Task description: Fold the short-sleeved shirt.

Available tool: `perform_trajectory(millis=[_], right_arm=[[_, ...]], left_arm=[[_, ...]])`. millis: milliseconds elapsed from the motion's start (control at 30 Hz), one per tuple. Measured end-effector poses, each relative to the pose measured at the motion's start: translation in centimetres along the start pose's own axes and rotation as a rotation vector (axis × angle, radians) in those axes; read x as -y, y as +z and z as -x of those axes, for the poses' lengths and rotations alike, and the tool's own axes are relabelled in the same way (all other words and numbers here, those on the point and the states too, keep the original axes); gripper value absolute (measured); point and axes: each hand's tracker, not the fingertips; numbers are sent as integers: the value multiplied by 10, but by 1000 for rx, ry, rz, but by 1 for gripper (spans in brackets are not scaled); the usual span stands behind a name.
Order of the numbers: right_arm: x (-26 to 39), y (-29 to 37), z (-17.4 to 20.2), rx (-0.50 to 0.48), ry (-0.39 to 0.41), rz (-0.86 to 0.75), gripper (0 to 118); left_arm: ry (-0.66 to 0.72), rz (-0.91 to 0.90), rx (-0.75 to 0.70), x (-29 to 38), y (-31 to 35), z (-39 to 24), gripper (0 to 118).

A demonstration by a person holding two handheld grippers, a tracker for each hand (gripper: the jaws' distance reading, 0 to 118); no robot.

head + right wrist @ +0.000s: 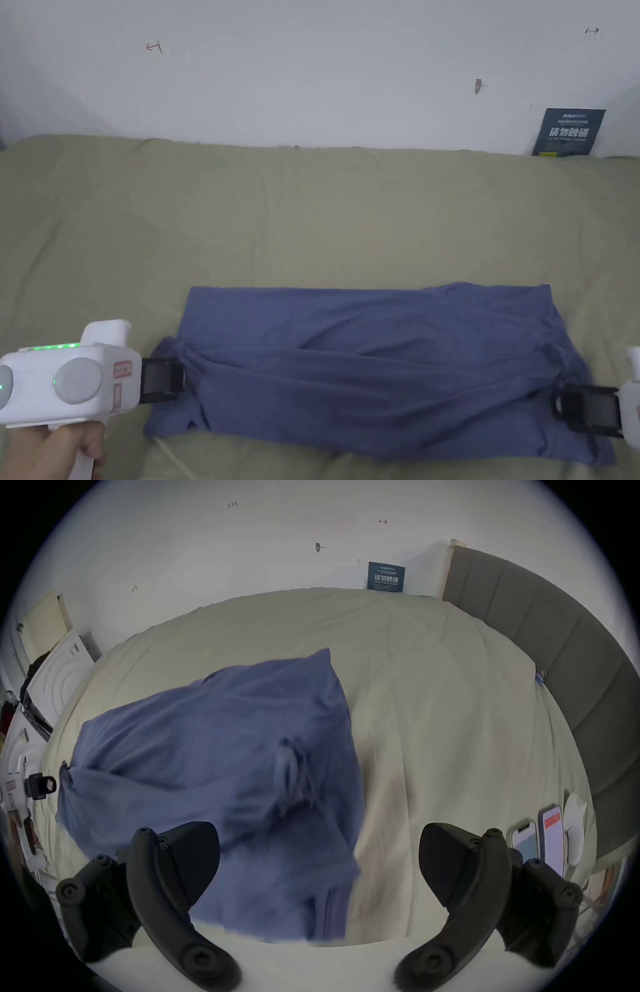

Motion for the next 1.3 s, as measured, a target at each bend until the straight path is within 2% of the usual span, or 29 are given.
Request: perform_trajectory(millis=[33,67,100,133,167,200,233,367,467,500,533,567,600,633,667,700,800,833,933,967,1000,1033,1167,1233,1267,1300], right_arm=[[13,12,8,-16,-2,1,115],[28,21,11,-55,-9,-10,106],[41,29,14,-88,-12,-11,83],[52,34,17,-75,-18,-12,42],[62,33,18,-42,-44,-17,0],[71,39,18,-46,-53,-36,0],[76,42,18,-86,-46,-27,0],[95,54,36,-37,-6,-68,0],[94,42,23,-80,-50,-53,0],[91,40,21,-79,-55,-54,0],[88,39,19,-78,-52,-53,0],[90,39,23,-67,-44,-57,0],[88,37,21,-65,-41,-57,0],[85,35,19,-64,-41,-56,0],[82,33,18,-64,-42,-53,0],[83,31,19,-63,-40,-53,0],[77,25,18,-59,-32,-47,0],[76,24,19,-56,-30,-45,0],[73,18,17,-60,-28,-33,0],[72,16,16,-56,-23,-32,0],[71,14,15,-54,-17,-30,0],[70,13,15,-55,-14,-26,0],[65,10,12,-61,-34,-27,0],[59,8,8,-60,-47,-34,1],[56,7,8,-47,-55,-39,22],[50,4,8,-30,-57,-33,61]], left_arm=[[0,-1,-2,12,10,-3,112],[-1,0,-3,26,22,-7,110],[7,7,7,28,-10,41,104],[0,25,47,36,-8,44,81],[-11,48,65,45,-8,45,13],[3,42,56,53,-9,46,0],[1,28,46,55,2,36,0],[18,-1,75,62,-2,44,0],[24,-14,61,53,-14,48,0],[22,-20,57,50,-9,40,5],[27,-22,59,45,-12,39,39],[45,-20,56,39,-18,38,111],[45,15,47,33,-31,36,117],[6,82,14,31,-28,32,112],[-9,-27,36,29,-32,23,112],[5,54,26,26,-42,17,112],[-20,53,1,17,-66,16,107],[-53,70,-35,16,-72,13,97],[-56,67,-5,17,-66,9,77],[-58,54,1,17,-61,8,57],[-73,43,12,16,-56,6,32],[-46,32,82,13,-56,18,5],[-127,3,12,18,-41,-4,5],[-112,0,13,23,-37,-11,5],[-97,1,19,25,-35,-15,5],[-67,30,51,15,-40,-1,5]])
